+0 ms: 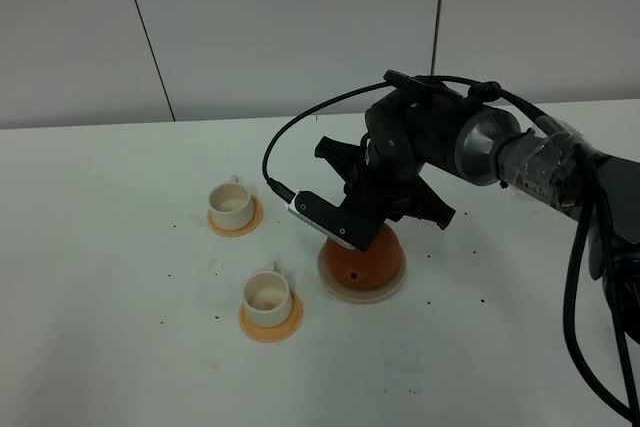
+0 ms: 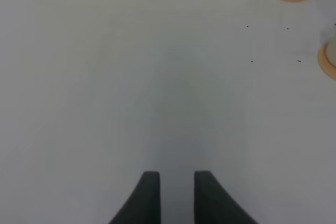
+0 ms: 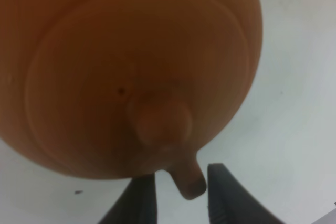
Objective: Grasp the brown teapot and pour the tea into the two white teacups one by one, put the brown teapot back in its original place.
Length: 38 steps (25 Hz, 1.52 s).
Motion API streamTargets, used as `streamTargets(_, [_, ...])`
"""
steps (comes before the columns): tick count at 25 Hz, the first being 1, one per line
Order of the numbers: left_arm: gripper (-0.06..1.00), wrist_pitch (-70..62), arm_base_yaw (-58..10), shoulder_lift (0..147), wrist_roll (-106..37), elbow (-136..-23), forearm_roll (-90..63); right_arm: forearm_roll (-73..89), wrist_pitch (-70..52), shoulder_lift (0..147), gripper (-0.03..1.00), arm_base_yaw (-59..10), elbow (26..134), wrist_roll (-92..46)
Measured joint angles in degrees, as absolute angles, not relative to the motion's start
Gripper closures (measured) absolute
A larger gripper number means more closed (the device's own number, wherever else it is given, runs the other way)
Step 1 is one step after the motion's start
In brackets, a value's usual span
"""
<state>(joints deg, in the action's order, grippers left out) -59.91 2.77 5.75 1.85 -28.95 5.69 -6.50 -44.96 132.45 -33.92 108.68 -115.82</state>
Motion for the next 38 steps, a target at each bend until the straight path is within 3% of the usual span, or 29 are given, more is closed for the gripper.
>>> streamTargets(38, [0.71,-59.91,2.77,5.75,1.85,-28.95,5.69,-8.91,-44.92,132.45,0.73,-34.63,108.63,-116.91])
